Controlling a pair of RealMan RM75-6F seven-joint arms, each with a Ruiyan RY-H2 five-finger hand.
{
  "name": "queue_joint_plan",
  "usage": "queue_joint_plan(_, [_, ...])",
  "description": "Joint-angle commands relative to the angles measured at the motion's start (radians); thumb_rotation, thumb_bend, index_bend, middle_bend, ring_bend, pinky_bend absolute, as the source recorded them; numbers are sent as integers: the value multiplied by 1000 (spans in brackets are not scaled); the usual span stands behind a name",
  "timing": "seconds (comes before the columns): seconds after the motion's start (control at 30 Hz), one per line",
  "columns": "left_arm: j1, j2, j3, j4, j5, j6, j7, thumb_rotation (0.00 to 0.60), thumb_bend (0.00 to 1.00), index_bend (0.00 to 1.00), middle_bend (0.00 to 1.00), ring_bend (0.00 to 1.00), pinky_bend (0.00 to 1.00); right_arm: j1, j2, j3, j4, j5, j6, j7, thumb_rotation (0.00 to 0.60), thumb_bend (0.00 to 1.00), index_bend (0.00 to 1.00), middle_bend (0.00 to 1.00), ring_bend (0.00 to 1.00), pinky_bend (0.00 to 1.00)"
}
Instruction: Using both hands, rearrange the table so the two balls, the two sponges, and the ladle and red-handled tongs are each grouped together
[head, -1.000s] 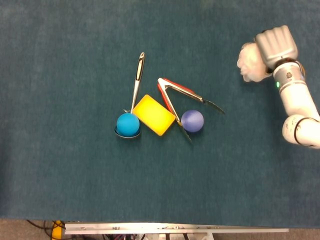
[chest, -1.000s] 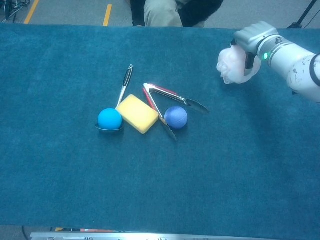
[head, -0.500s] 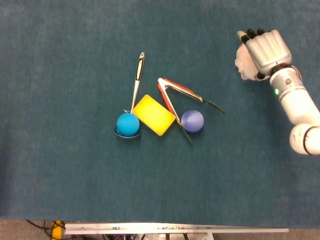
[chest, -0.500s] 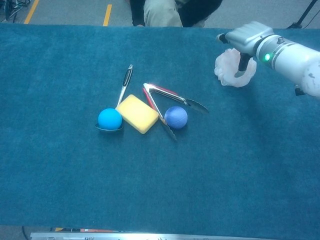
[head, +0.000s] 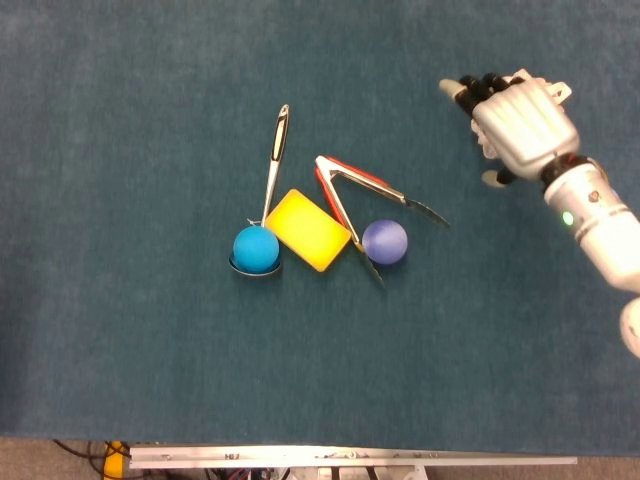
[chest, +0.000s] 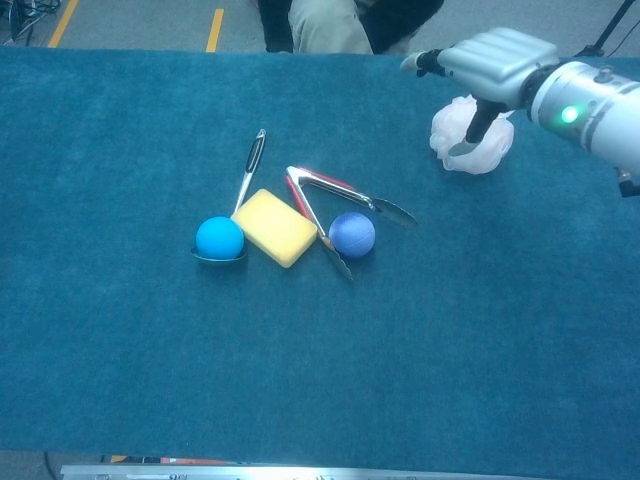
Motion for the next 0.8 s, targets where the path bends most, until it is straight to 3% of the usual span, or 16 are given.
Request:
queue_joint_plan(0.03, [-3, 2, 1, -3, 2, -3, 1, 600, 580, 134, 98, 61, 0, -29, 31, -12, -47, -71, 15, 35, 600, 29, 80, 212, 197, 384])
queue_joint_plan(0.33, [-8, 5, 5, -12, 5, -8, 5, 600, 580, 134, 98, 61, 0, -51, 53, -36, -123, -186, 2, 57, 600, 29, 117, 244, 197, 384])
queue_joint_plan(0.8, [3, 4, 15, -10, 7, 6, -2, 600, 580, 134, 98, 61, 0, -32, -10, -100, -168, -219, -40, -93, 600, 29, 118, 245, 197, 384])
